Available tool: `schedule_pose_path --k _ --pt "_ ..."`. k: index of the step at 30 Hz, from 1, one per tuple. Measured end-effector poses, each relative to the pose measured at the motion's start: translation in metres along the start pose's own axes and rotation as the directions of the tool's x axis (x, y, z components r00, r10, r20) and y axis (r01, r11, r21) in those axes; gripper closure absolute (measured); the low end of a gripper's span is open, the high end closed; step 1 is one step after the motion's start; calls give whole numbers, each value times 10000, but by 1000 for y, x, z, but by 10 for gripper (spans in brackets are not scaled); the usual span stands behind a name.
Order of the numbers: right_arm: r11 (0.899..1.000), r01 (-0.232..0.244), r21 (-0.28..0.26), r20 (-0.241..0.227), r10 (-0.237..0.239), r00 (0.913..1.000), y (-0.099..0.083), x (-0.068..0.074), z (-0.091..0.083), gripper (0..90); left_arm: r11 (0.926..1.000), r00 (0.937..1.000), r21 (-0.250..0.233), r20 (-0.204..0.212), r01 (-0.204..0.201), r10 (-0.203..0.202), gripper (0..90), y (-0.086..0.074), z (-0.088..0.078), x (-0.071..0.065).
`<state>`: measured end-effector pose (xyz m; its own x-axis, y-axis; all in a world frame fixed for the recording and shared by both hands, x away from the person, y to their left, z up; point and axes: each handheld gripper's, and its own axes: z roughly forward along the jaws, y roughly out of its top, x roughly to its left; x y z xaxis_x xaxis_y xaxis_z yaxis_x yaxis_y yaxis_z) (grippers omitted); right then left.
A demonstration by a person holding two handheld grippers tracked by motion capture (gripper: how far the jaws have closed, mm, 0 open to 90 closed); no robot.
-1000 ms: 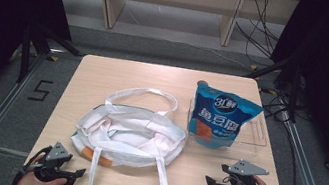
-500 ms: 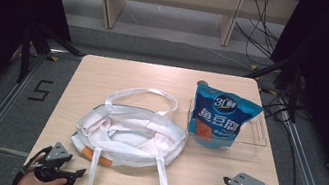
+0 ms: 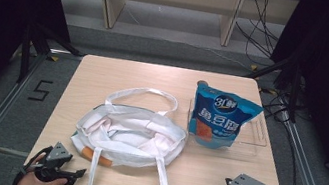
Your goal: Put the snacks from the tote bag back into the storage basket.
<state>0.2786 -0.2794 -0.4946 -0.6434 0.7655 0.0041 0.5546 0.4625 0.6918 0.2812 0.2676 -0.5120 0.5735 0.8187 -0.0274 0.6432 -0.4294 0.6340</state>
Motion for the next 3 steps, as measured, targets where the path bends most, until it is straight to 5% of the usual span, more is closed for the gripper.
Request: schedule_pose_path --k 3 --pt "9995 -273 174 -61 274 9996 0 1 -2 258 10000 10000 8 -20 -13 13 268 0 0 0"
